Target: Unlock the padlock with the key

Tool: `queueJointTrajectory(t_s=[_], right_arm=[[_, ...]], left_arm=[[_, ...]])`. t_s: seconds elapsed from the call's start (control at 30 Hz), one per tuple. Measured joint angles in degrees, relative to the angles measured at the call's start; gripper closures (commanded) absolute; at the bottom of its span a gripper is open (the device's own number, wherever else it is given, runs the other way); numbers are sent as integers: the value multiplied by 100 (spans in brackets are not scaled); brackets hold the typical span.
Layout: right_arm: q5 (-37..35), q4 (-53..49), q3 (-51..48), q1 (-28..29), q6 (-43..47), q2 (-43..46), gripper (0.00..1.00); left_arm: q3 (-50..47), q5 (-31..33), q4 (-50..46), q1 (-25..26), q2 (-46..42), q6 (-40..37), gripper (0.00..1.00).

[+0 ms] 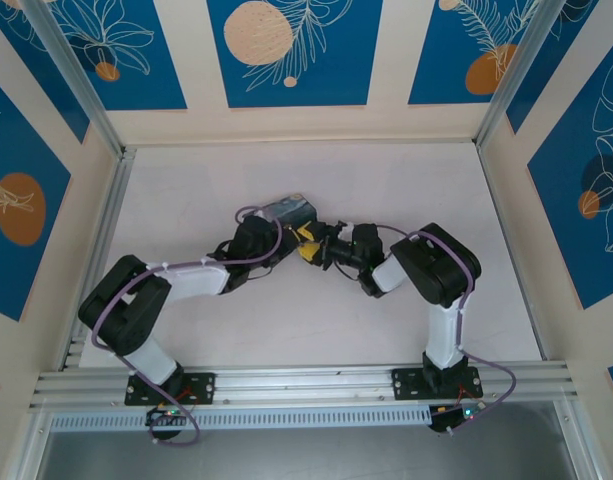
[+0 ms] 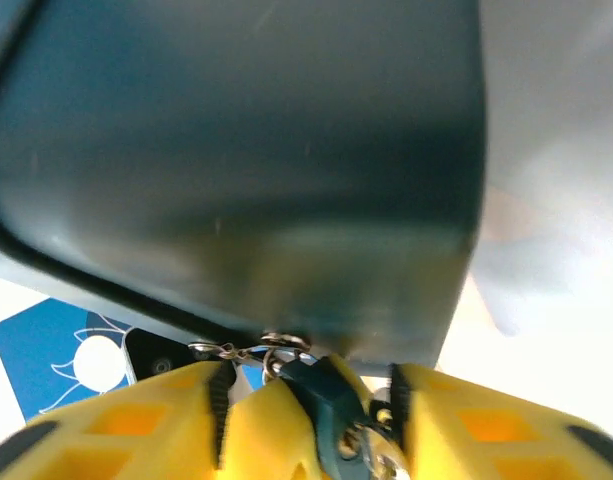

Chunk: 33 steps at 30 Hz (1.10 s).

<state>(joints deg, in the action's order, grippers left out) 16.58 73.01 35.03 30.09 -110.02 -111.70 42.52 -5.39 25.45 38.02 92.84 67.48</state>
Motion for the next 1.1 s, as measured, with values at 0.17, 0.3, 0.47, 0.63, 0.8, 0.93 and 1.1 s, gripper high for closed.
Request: queueJointTrajectory(t_s=[0.17,0.3,0.47,0.63,0.8,0.93,1.1], right_arm=[[337,-17,-693,-293,254,568,31],[621,-684,-973,-531,800,1379,30],[780,-2621,-789,-586,2085,2507,31],[142,-5375,179,-313,4205,3407,39],[-962,-6870,826,258,6175,3703,54],[-1646,-7300,800,669,7160,3556,58],[-2371,-7110,492,1180,8105,3296,57]], left_arm=[[-13,-337,-122,15,35,-2,100],[-13,-385,-350,7,37,-17,100],[-13,-428,-452,-31,37,-57,100],[0,-551,-651,-114,37,-125,100],[59,-669,-835,-175,37,-210,100],[201,-765,-992,-179,37,-214,100],[411,-914,-1117,-181,37,-254,100]])
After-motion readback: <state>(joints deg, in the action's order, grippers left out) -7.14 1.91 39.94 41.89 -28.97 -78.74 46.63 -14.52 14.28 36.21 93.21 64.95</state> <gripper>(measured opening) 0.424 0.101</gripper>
